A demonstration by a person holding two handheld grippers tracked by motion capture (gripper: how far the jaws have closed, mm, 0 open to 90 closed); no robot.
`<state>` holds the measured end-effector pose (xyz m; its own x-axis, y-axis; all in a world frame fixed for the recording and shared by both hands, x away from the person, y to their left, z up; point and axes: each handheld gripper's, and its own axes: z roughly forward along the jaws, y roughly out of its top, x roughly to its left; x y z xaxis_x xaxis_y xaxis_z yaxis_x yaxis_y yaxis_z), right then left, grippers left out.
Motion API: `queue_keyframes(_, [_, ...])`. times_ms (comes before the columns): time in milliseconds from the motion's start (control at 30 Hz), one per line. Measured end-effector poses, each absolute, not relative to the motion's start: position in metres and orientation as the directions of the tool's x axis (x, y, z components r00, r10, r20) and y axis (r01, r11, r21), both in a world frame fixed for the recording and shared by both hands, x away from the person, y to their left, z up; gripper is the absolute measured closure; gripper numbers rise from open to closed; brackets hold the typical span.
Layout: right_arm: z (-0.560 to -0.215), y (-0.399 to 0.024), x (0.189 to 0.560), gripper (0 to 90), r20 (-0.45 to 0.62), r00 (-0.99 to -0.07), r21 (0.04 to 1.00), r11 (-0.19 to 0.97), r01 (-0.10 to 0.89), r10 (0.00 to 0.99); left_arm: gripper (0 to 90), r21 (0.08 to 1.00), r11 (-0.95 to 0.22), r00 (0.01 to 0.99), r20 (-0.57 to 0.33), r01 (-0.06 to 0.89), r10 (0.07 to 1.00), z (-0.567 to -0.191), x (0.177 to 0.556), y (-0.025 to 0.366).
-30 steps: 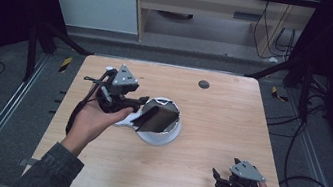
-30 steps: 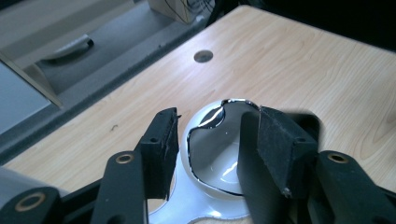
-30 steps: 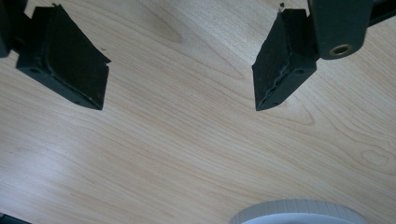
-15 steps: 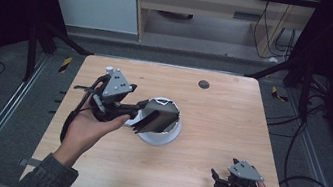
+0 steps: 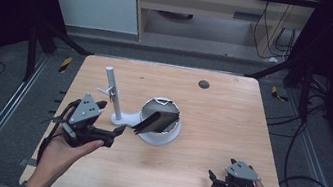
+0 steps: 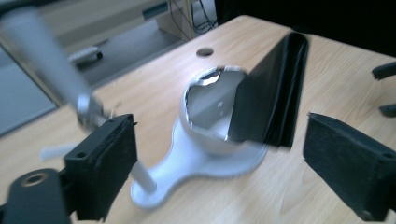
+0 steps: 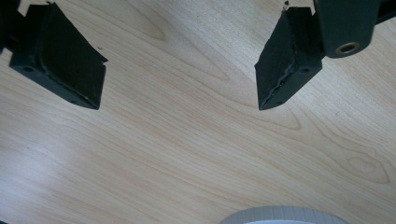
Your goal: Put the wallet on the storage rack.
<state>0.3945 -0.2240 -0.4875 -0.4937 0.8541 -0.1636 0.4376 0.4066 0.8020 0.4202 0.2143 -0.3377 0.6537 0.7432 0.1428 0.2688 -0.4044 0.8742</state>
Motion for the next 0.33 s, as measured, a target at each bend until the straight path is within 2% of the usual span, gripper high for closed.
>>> queue_keyframes(100, [-0.489, -0.222, 0.395, 14.1, -0.157, -0.504, 0.8, 0.409, 0.44, 0.849, 5.4, 0.874, -0.378, 0.637, 0.108, 0.304, 0.763, -0.363, 0.419, 0.23])
queue_keyframes(200, [-0.491, -0.221, 0.395, 13.0, -0.156, -0.509, 0.792, 0.415, 0.448, 0.847, 5.5, 0.851, -0.391, 0.592, 0.123, 0.35, 0.797, -0.394, 0.421, 0.244])
queue_keyframes(267, [-0.491, -0.22, 0.396, 12.5, -0.154, -0.512, 0.79, 0.416, 0.449, 0.845, 5.6, 0.844, -0.37, 0.58, 0.088, 0.388, 0.81, -0.415, 0.422, 0.254])
queue_keyframes(333, [-0.492, -0.22, 0.396, 11.6, -0.142, -0.515, 0.79, 0.41, 0.455, 0.845, 5.7, 0.825, -0.377, 0.538, 0.107, 0.421, 0.836, -0.438, 0.425, 0.264])
